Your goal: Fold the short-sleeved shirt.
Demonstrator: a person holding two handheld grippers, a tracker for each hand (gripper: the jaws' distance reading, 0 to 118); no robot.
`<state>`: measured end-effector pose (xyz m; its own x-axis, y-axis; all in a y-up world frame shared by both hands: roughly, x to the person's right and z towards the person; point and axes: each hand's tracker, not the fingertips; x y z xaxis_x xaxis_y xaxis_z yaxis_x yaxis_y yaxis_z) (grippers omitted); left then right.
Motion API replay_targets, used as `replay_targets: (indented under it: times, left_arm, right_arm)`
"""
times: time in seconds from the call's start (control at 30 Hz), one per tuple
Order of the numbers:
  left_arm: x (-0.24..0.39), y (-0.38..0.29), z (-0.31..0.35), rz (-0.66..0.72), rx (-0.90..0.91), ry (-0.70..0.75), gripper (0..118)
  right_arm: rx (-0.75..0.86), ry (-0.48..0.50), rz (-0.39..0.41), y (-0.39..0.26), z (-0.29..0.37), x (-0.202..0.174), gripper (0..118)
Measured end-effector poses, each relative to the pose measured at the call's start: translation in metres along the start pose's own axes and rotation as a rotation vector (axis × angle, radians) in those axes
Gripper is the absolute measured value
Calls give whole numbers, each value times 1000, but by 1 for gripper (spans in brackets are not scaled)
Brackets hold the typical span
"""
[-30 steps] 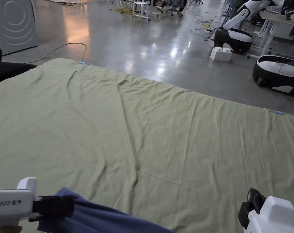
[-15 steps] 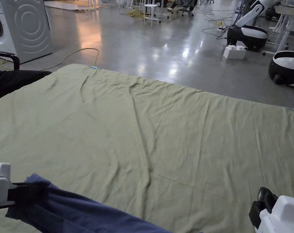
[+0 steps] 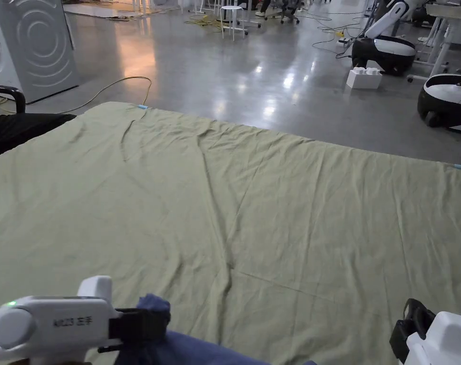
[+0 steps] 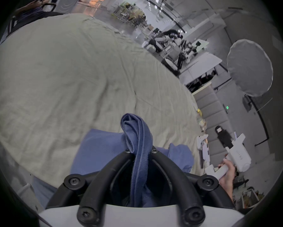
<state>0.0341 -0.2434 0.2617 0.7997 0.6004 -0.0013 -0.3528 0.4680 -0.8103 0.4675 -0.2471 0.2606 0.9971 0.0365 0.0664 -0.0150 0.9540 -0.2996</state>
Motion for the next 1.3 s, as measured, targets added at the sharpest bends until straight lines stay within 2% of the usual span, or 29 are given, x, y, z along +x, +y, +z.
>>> replay_targets:
  times: [0.13, 0.3, 0.43, 0.5, 0.6, 0.63, 0.7, 0.83, 0.97, 1.0, 1.03, 1.07, 1.1, 1.17, 1.23, 1.3]
  left_arm:
    - [8, -19, -49, -21, -58, 48, 11]
    - [14, -46, -106, -93, -177, 182, 11]
    - [12, -57, -123, -78, -169, 222, 15]
    - [15, -57, -120, -75, -160, 215, 29]
    - [20, -49, -107, -66, -167, 150, 60]
    - [22, -47, -100, -67, -161, 146, 65]
    - [24, -40, -84, -72, -126, 128, 65]
    - [24, -24, -49, -38, -17, 77, 65]
    - [17, -24, -45, -37, 26, 144, 61]
    - [18, -26, -49, -49, 4, 181, 56]
    - [19, -30, -56, -71, -26, 202, 45]
    - [20, -34, -61, -93, -40, 209, 28]
    - [21, -39, -69, -115, -54, 214, 23]
    - [24, -48, -86, -152, -107, 224, 22]
    - [30, -58, -101, -172, -120, 222, 16]
    - [34, -65, -113, -187, -130, 201, 16]
  right_arm:
    - [-9, -13, -8, -3, 2, 5, 0]
    - [-21, -22, -18, -10, 7, 9, 0]
    - [-34, -22, -17, -15, 8, 8, 0]
    - [-42, -21, -20, -17, 8, 8, 0]
    - [-48, -17, -23, -19, 8, 7, 0]
    - [-49, -16, -23, -19, 8, 6, 0]
    - [-48, -14, -21, -19, 8, 6, 0]
    - [-50, -12, -25, -21, 8, 7, 0]
    - [-55, -13, -30, -23, 9, 8, 0]
    - [-57, -14, -31, -24, 9, 9, 0]
    - [-60, -14, -32, -25, 9, 9, 0]
    - [-63, -13, -35, -26, 9, 10, 0]
    - [-65, -15, -37, -27, 9, 10, 0]
    - [-71, -16, -39, -28, 10, 11, 0]
    - [-76, -17, -41, -30, 11, 11, 0]
    - [-80, -19, -39, -31, 12, 12, 0]
